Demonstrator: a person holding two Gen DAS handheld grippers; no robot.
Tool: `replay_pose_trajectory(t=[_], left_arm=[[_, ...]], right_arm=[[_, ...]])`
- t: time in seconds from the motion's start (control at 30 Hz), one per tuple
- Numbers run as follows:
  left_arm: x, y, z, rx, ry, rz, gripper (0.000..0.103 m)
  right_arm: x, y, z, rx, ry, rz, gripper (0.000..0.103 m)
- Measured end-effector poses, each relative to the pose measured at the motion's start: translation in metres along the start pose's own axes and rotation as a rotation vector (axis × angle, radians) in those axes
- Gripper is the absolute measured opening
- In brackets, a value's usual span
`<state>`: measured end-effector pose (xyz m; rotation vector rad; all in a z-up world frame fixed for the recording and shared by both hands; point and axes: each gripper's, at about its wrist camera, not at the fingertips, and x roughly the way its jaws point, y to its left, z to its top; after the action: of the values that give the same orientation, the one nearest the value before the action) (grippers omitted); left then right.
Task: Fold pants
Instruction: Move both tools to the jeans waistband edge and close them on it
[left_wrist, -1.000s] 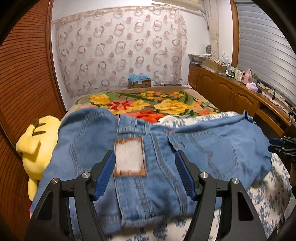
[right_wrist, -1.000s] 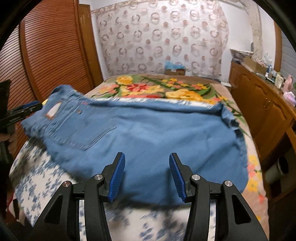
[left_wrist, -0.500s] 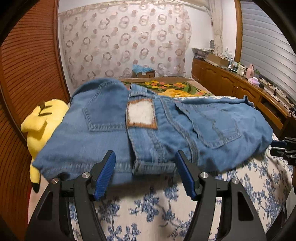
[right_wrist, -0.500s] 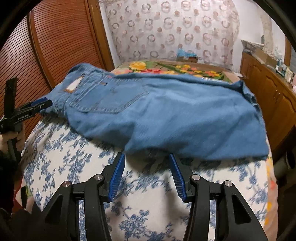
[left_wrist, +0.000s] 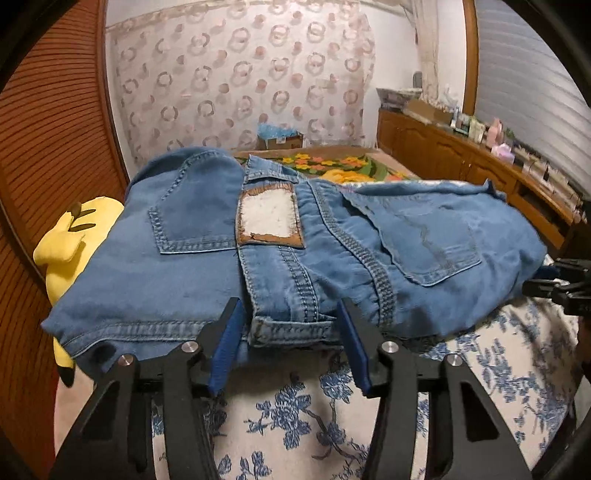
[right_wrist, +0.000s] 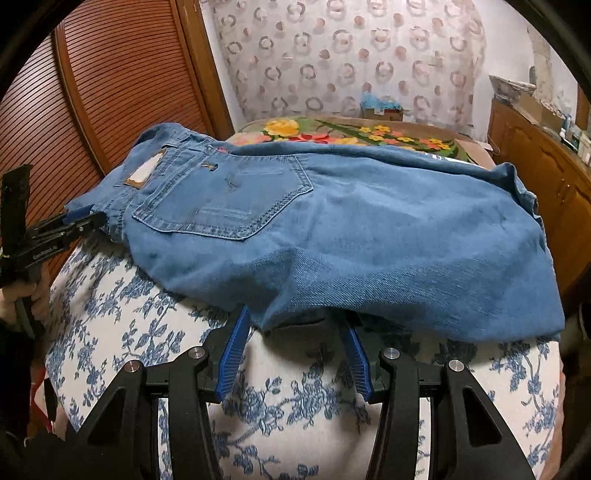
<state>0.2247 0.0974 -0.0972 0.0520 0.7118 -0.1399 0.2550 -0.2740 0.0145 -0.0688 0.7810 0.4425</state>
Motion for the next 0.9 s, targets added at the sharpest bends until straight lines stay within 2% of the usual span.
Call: replay_pose_trajectory(t=[0.13,0.17,0.2,0.23,0.3,0.4,0.57,0.7,0.9], left_arm=[[0.009,0.003,0.001,-0.009,0.017,0.002,0.053],[0.009,0.002,0.002,-0.006,0.014,0.002,0.047],[0.008,0.001,0.003,-0.003,0.01,0.001,0.038],[0.006,0.001,0.004,-0.006,0.0,0.021,0.037],[0.002,0.0,0.007,-0.018,-0.018,0.006,0.032],[-0.007,-0.003,0.01,0.0,-0.043,-0.004,0.025],[-0.021,-0.007,0.019,0.02,-0.071,-0.006,0.024],[-0.025,-0.01,0.027,0.018,-0.089,-0.005,0.018],[-0.044,-0.013,0.038,0.015,-0.145,-0.006,0.015]], right_arm=[[0.017,0.012,-0.003,-0.01,0.015,-0.006,0.051],[0.02,0.012,-0.004,-0.014,0.02,-0.008,0.051],[0.022,0.015,-0.003,-0.019,0.022,-0.011,0.046],[0.022,0.016,0.0,-0.025,0.018,-0.018,0.04],[0.021,0.016,0.0,-0.034,0.007,-0.025,0.024],[0.014,0.008,0.001,0.0,-0.036,0.007,0.013],[0.007,0.013,-0.002,-0.012,-0.075,0.007,0.009],[0.003,0.02,-0.006,-0.032,-0.104,0.015,0.007],[-0.009,0.028,-0.008,-0.048,-0.147,0.027,0.005]])
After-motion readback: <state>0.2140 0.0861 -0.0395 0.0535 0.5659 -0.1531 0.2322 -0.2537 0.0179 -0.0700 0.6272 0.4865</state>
